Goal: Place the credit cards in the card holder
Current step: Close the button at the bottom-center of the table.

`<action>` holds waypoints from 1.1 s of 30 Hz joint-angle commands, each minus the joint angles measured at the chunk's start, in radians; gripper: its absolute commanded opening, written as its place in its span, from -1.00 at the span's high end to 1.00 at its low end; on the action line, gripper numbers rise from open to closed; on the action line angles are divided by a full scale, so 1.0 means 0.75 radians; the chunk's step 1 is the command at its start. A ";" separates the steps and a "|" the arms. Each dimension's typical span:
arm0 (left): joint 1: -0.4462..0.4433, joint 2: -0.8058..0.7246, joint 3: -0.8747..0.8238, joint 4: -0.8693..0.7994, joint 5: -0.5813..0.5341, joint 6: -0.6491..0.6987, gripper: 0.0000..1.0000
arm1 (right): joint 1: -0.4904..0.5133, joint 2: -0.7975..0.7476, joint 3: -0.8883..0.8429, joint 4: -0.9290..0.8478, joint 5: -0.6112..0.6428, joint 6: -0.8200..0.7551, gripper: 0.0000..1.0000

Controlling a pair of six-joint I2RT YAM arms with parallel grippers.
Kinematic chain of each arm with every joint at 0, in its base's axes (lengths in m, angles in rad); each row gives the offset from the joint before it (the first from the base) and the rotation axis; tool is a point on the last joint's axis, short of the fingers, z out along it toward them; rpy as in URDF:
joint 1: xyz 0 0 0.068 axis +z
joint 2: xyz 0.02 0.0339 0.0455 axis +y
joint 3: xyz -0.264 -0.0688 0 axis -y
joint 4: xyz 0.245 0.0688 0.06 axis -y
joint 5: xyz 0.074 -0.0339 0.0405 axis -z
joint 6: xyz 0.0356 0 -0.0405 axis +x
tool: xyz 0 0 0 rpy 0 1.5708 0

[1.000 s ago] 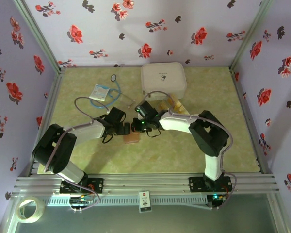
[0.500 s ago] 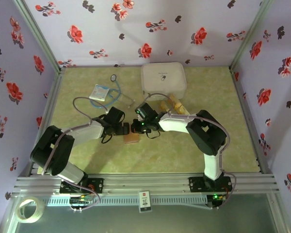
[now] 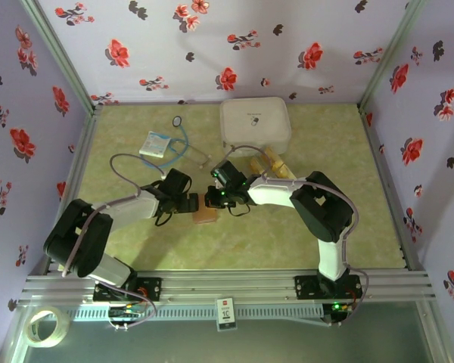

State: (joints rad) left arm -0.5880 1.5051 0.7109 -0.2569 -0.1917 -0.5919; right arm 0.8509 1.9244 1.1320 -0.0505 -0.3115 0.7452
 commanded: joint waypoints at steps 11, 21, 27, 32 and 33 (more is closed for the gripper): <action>0.005 0.047 -0.065 0.030 -0.032 -0.010 -0.99 | 0.005 -0.029 0.094 -0.113 0.015 -0.016 1.00; 0.004 0.048 -0.069 0.032 -0.033 -0.012 -0.99 | 0.011 0.031 0.094 -0.084 -0.014 -0.002 1.00; 0.003 0.047 -0.065 0.030 -0.033 -0.014 -0.99 | 0.022 0.054 0.070 -0.074 -0.014 0.000 1.00; 0.000 0.045 -0.064 0.028 -0.033 -0.016 -0.99 | 0.025 0.060 0.026 -0.052 -0.007 0.007 1.00; 0.000 0.046 -0.063 0.027 -0.033 -0.016 -0.99 | 0.024 0.059 0.017 -0.050 -0.004 0.007 1.00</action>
State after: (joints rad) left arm -0.5892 1.5078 0.6907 -0.2176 -0.1955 -0.5922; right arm 0.8585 1.9396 1.1717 -0.0937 -0.3153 0.7444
